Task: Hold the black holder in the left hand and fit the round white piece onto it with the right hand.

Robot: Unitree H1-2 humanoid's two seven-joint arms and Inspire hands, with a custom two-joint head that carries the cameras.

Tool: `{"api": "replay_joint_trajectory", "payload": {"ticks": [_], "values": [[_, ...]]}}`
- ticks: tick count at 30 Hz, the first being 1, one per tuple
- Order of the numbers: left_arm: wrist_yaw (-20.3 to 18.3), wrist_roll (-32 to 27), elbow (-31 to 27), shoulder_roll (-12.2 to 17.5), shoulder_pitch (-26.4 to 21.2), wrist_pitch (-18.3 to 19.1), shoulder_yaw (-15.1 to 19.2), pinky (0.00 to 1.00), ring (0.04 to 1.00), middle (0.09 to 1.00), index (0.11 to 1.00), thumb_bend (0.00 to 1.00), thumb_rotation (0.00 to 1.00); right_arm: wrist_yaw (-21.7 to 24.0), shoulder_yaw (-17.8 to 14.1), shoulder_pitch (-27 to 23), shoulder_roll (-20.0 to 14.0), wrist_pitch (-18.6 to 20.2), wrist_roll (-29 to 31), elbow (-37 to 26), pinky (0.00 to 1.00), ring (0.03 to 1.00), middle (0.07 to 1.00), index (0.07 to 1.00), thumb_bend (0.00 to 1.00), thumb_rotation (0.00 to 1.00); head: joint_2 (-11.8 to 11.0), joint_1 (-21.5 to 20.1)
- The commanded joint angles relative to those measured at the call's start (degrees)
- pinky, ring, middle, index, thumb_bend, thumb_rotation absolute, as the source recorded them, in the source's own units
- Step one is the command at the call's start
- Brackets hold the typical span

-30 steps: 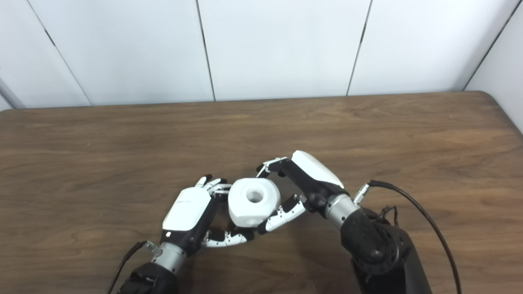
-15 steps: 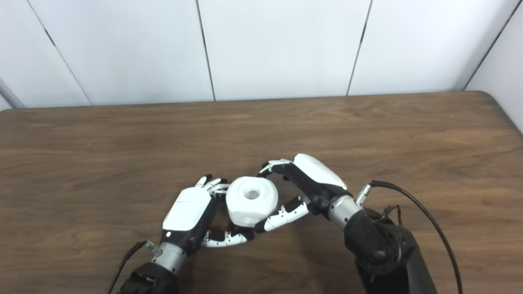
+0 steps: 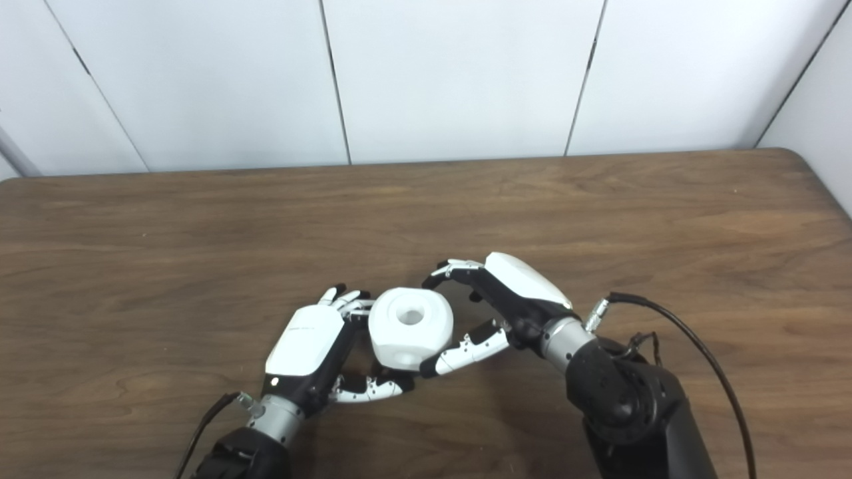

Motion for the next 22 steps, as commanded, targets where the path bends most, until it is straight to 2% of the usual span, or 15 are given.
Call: {"api": "replay_joint_trajectory", "payload": {"ticks": [1,4,7,11,14,22], "values": [[-1.37,0.37,1.03,0.31,-0.11,-0.43,-0.71,0.98,0.889,0.780,0.487,0.52,0.05,0.92,-0.92,-2.63,-0.85,-0.05,-0.66,-2.53,0.81,0.952,0.926,0.804,1.00,0.41,0.06,-0.08],[-1.06,0.03,1.12,0.50,-0.06,-0.65,-0.45,0.98,0.890,0.780,0.487,0.52,0.05,2.06,-1.47,-2.78,-2.00,-0.08,-0.45,-3.41,0.83,0.951,0.928,0.814,1.00,0.41,-0.06,-0.28],[-1.29,-0.02,1.10,0.73,-0.07,-0.43,-0.22,0.98,0.893,0.780,0.487,0.52,0.05,5.56,-3.95,-2.30,-2.23,-0.03,-0.48,-4.91,0.83,0.975,0.950,0.850,1.00,0.42,-0.20,-0.54],[-1.16,-0.03,1.29,0.95,-0.19,-0.46,0.05,0.98,0.892,0.781,0.487,0.52,0.05,7.72,-6.30,-1.82,-2.70,-0.03,-0.23,-5.99,0.84,0.986,0.959,0.874,1.00,0.43,-0.34,-0.56],[-0.94,-0.46,1.53,1.00,-0.26,-0.71,0.36,0.98,0.888,0.780,0.487,0.52,0.05,8.35,-7.43,-1.56,-3.13,-0.04,0.21,-6.16,0.86,0.987,0.960,0.879,1.00,0.44,-0.42,-0.42],[-1.08,-1.88,2.01,1.14,-0.48,-0.44,1.84,0.98,0.884,0.775,0.488,0.52,0.05,9.88,-8.88,-1.51,-2.79,-0.03,0.19,-5.84,0.83,0.988,0.965,0.888,1.00,0.47,-0.87,0.40]]}}
